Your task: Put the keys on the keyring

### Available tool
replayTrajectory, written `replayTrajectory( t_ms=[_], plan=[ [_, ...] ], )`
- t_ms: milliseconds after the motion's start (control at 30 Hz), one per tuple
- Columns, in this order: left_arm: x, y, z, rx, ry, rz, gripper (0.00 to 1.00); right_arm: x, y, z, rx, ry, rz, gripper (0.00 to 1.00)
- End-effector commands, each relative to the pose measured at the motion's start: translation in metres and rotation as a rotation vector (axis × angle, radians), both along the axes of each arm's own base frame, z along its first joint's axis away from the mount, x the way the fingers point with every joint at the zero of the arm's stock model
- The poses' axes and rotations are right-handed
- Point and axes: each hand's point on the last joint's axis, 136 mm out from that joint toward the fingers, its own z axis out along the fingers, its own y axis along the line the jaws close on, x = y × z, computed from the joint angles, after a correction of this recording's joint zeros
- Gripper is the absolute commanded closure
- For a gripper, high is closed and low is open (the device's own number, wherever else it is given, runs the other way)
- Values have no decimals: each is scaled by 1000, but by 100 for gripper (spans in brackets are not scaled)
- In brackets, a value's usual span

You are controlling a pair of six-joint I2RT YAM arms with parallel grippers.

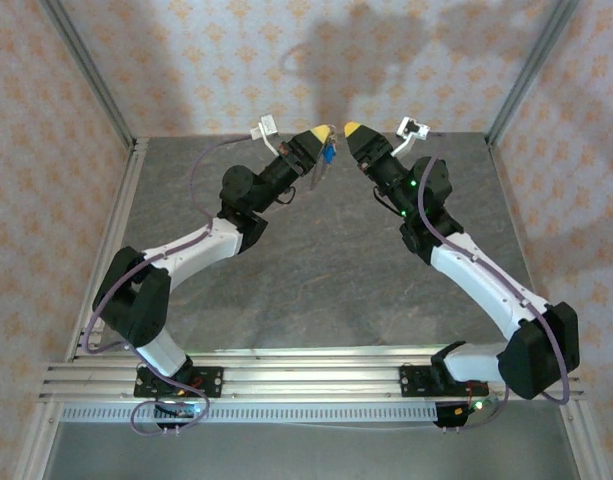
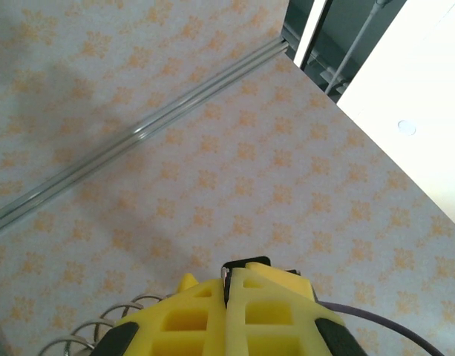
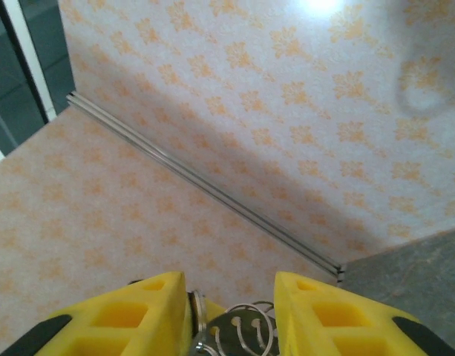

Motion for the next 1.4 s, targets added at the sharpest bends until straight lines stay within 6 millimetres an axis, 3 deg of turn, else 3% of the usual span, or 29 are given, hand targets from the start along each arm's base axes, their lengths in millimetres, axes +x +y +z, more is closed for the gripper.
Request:
replayTrajectory(
  t_ms=[0,533,700,867,1133,1267,1367],
  plan=[
    [-4,3,12,-56,-48,13,100,-7,-4,32,94,-83,17,65],
    [-5,-3,11,-54,-51,-2,100,-2,25,20,89,-57,96,71],
    [-5,-3,13,-54,-54,-1,100,-2,28,18,80,-52,102,83],
    [-4,-3,12,-53,-51,3,100,-2,27,13,69,-42,99,100],
    [-8,-6,16,8,-70,-8,100,-2,19,16,18,-52,100,100],
    [-14,-6,23,105,-104,-17,65,3,10,23,-19,-64,161,100],
    [-13,-4,22,175,-103,-41,49,6,8,27,-44,-71,231,100]
  ],
)
